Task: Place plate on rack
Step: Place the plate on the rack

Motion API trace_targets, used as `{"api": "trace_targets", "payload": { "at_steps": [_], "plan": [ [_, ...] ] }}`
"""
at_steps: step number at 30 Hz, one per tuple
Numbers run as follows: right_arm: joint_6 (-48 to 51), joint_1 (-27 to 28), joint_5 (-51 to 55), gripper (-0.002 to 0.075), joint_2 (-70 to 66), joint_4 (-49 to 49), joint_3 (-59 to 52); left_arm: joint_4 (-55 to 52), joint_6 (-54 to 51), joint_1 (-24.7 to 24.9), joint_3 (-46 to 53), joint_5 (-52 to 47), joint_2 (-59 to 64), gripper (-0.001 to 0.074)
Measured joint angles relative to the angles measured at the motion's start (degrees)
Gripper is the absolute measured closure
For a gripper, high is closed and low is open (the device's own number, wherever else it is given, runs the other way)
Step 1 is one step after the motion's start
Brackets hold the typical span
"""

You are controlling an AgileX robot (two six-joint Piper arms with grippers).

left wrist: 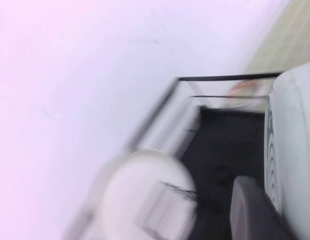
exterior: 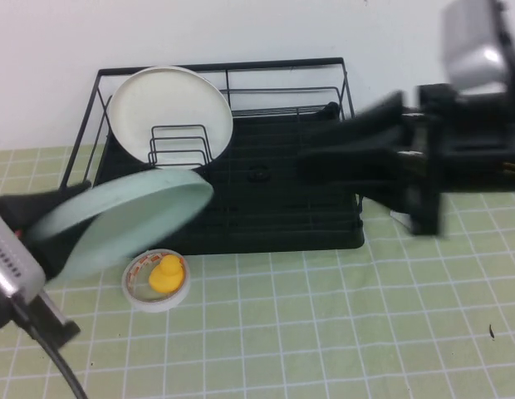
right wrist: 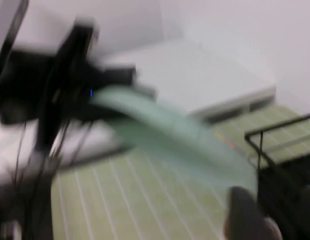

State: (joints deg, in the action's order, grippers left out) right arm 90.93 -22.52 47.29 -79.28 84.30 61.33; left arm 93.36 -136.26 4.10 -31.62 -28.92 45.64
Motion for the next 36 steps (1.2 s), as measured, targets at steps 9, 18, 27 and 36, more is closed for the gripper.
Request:
{"api": "trace_targets", "payload": {
  "at_steps": [9,18,27,36],
  "plan": [
    [-17.11,2.34,13.19,0.0717,13.44,-41.65,0.0,3.36,-12.85,0.0,-12.99,1.12,14.61,0.0624],
    [-28.27,2.39,22.85,0.0721,15.97,-61.21,-0.11,3.45,-16.84,0.0,-31.88,-3.01,37.99,0.0624],
    [-29.71,2.48,23.21,0.0722,15.97,-66.9,-2.25,3.45,-24.22,0.0,-45.85,-4.31,55.13,0.0624],
    [-30.69,2.48,23.3,0.0722,15.97,-67.42,-2.25,3.45,-27.32,0.0,-50.74,-4.71,62.0,0.0624]
  ]
}}
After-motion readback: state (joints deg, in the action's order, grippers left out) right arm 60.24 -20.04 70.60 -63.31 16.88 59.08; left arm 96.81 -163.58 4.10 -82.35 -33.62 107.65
